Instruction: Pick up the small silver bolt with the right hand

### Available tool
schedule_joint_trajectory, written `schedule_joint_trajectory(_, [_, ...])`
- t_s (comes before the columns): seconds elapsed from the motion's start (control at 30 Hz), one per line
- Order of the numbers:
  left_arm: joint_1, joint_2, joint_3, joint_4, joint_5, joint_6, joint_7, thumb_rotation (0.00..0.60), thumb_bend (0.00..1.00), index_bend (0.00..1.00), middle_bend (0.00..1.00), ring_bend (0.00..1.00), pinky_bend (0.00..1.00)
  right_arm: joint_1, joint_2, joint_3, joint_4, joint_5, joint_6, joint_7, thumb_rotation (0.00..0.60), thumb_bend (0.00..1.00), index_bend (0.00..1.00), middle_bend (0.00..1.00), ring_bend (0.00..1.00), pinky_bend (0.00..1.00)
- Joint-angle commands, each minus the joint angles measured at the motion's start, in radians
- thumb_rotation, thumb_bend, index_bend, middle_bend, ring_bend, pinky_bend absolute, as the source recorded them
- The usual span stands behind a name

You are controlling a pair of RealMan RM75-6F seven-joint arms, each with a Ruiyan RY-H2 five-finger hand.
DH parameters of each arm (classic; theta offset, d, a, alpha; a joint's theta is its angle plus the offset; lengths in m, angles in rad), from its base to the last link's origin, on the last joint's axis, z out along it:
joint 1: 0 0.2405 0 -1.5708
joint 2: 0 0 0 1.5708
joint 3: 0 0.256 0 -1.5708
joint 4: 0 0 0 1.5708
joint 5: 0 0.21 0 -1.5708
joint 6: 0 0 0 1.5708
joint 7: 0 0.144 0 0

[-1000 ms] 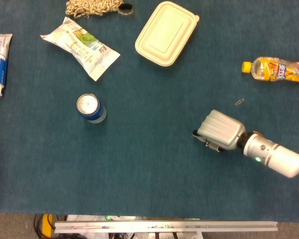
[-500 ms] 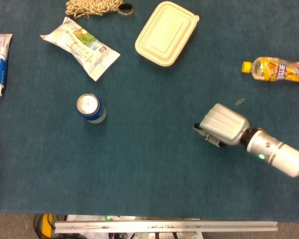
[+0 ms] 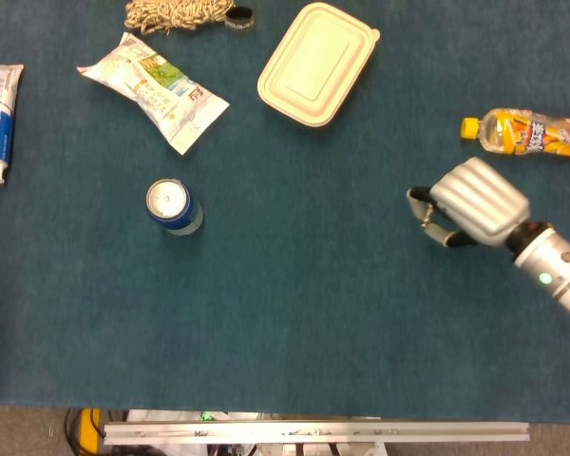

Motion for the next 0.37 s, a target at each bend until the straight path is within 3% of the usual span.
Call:
schedule_joint_trajectory(0.03, [-0.003,0.0,0.001,-0.007,0.003,-0.003,0.008,0.6,0.24,0.0,0.0,0.0,0.0,-0.012,0.007,0.001,0.016,0.015,0.001,0.028,0.6,0.42,0.67,0.94,0.97,1.0])
schedule_joint_trajectory(0.37, [-0.006,0.001,0.002,-0.023,-0.003,-0.011,0.03,0.6,0.24,0.0,0.0,0.0,0.0,-0.028,-0.022,-0.001,0.098,0.043,-0.023,0.093,0.6,0.42,0.67,0.94,0.97,1.0])
